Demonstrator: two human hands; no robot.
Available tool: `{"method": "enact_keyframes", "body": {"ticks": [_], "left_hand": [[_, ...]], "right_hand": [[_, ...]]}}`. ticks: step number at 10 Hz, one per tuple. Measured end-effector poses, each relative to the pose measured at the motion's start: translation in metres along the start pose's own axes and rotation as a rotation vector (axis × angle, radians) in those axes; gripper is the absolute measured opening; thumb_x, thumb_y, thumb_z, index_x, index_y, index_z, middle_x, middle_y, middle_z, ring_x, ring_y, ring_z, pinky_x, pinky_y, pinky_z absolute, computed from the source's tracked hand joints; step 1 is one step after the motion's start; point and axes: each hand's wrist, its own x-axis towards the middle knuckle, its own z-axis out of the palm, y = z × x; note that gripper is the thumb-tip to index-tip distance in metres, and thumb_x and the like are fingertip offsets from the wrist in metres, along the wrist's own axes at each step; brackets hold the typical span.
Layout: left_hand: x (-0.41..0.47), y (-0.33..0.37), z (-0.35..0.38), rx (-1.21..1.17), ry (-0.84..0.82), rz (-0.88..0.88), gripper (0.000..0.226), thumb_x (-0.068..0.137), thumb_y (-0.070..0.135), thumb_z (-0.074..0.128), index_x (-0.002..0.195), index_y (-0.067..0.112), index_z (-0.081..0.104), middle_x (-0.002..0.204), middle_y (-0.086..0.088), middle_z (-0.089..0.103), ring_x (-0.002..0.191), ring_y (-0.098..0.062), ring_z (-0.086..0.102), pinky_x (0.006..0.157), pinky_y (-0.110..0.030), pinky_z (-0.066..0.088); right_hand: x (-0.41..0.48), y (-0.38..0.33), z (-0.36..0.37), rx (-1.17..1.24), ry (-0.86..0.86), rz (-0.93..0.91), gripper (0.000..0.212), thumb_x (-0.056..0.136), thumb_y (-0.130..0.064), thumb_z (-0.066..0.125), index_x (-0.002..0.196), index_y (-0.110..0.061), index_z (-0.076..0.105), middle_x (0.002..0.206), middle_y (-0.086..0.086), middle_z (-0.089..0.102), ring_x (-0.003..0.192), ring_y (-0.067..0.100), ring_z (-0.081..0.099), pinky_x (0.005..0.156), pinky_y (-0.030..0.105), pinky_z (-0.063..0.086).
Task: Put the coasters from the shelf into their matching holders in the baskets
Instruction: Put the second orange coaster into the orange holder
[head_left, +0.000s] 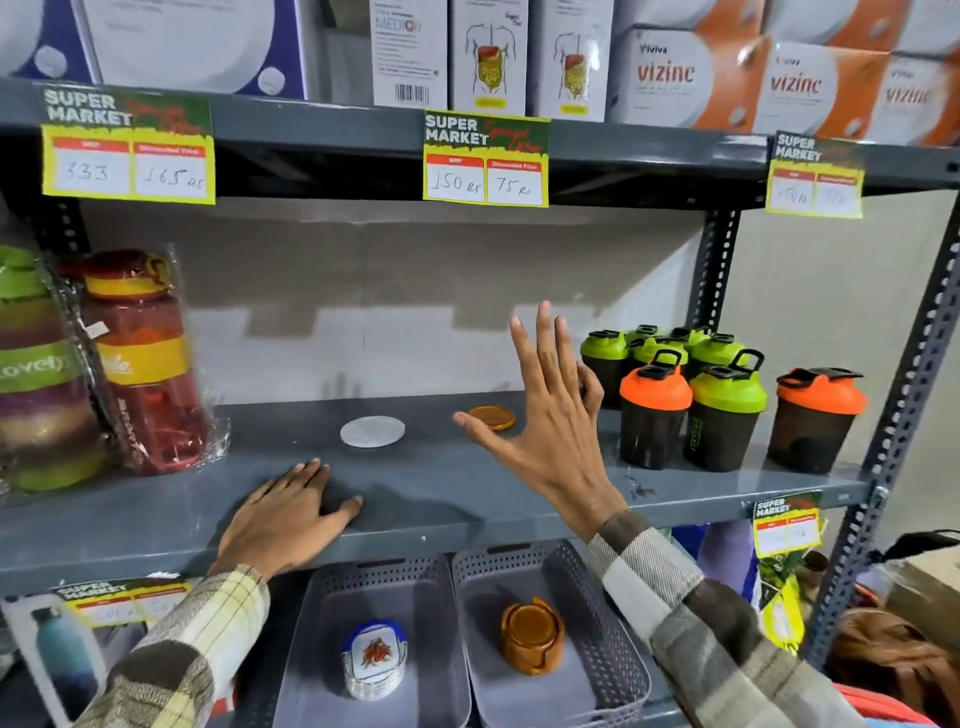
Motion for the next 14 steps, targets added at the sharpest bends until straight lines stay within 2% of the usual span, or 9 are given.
{"method": "enact_keyframes", "body": {"ticks": [1, 3, 4, 6, 7, 10, 11, 13, 14], "left_hand": [[0.0, 0.0, 0.002, -0.003, -0.01, 0.012, 0.089, 0.089, 0.074, 0.02, 0.158, 0.018, 0.012, 0.167, 0.005, 0.005, 0.152, -0.011, 0.006, 0.123, -0.035, 0.006], [-0.001, -0.001, 0.002, -0.044, 0.031, 0.004, 0.089, 0.088, 0.075, 0.023, 0.158, 0.021, 0.014, 0.166, 0.007, 0.007, 0.151, -0.008, 0.007, 0.122, -0.032, 0.006], [-0.001, -0.001, 0.002, -0.059, 0.051, -0.007, 0.089, 0.087, 0.076, 0.024, 0.158, 0.023, 0.015, 0.166, 0.009, 0.008, 0.151, -0.007, 0.006, 0.121, -0.032, 0.007], [-0.002, 0.001, 0.002, -0.06, 0.065, -0.014, 0.088, 0.087, 0.076, 0.025, 0.158, 0.025, 0.015, 0.166, 0.01, 0.008, 0.151, -0.007, 0.006, 0.121, -0.034, 0.009], [-0.001, 0.001, 0.002, -0.056, 0.062, -0.021, 0.087, 0.087, 0.076, 0.025, 0.158, 0.025, 0.016, 0.166, 0.01, 0.009, 0.151, -0.007, 0.007, 0.121, -0.034, 0.009], [-0.006, 0.003, -0.004, -0.064, 0.026, -0.019, 0.086, 0.088, 0.075, 0.026, 0.158, 0.024, 0.016, 0.166, 0.009, 0.008, 0.151, -0.008, 0.007, 0.12, -0.034, 0.008], [-0.007, 0.004, -0.006, -0.068, 0.019, -0.021, 0.087, 0.089, 0.074, 0.025, 0.158, 0.023, 0.016, 0.166, 0.009, 0.008, 0.151, -0.008, 0.007, 0.12, -0.033, 0.007], [-0.006, 0.004, -0.003, -0.056, 0.014, -0.016, 0.089, 0.088, 0.075, 0.023, 0.158, 0.02, 0.016, 0.166, 0.006, 0.009, 0.151, -0.01, 0.008, 0.122, -0.033, 0.007], [-0.005, 0.003, -0.003, -0.056, 0.023, -0.011, 0.087, 0.089, 0.074, 0.026, 0.157, 0.019, 0.02, 0.166, 0.005, 0.013, 0.151, -0.011, 0.011, 0.122, -0.033, 0.009]], "right_hand": [[0.015, 0.019, 0.032, 0.017, -0.105, 0.059, 0.108, 0.081, -0.081, 0.054, 0.164, -0.032, 0.004, 0.173, -0.006, -0.011, 0.161, 0.015, -0.005, 0.124, 0.041, 0.009], [0.024, 0.061, 0.097, -0.011, -0.385, 0.226, 0.112, 0.082, -0.075, 0.06, 0.164, -0.024, 0.003, 0.173, -0.004, -0.013, 0.161, 0.021, 0.001, 0.124, 0.058, 0.017], [0.027, 0.075, 0.121, 0.009, -0.518, 0.304, 0.117, 0.081, -0.074, 0.062, 0.164, -0.022, -0.002, 0.173, 0.0, -0.013, 0.161, 0.024, 0.0, 0.126, 0.06, 0.012], [0.039, 0.093, 0.159, 0.007, -0.654, 0.402, 0.12, 0.079, -0.077, 0.062, 0.164, -0.019, 0.0, 0.163, 0.014, 0.035, 0.153, 0.032, 0.029, 0.121, 0.056, 0.018], [0.041, 0.095, 0.166, -0.023, -0.667, 0.397, 0.107, 0.085, -0.073, 0.056, 0.163, -0.02, 0.005, 0.149, 0.014, 0.054, 0.143, 0.035, 0.044, 0.116, 0.058, 0.021], [0.031, 0.078, 0.144, -0.083, -0.454, 0.241, 0.092, 0.086, -0.066, 0.06, 0.153, -0.015, 0.026, 0.119, 0.017, 0.072, 0.124, 0.036, 0.059, 0.103, 0.049, 0.028], [0.02, 0.06, 0.115, 0.054, -0.283, 0.188, 0.086, 0.082, -0.069, 0.063, 0.148, -0.023, 0.031, 0.114, 0.007, 0.075, 0.121, 0.03, 0.062, 0.099, 0.043, 0.025], [-0.003, 0.02, 0.038, 0.197, -0.006, 0.074, 0.09, 0.069, -0.08, 0.066, 0.141, -0.035, 0.035, 0.125, -0.01, 0.069, 0.118, 0.014, 0.055, 0.088, 0.029, 0.017], [-0.01, 0.004, 0.001, 0.203, 0.143, 0.013, 0.09, 0.067, -0.079, 0.068, 0.139, -0.033, 0.039, 0.128, -0.009, 0.067, 0.117, 0.014, 0.054, 0.09, 0.03, 0.02]]}}
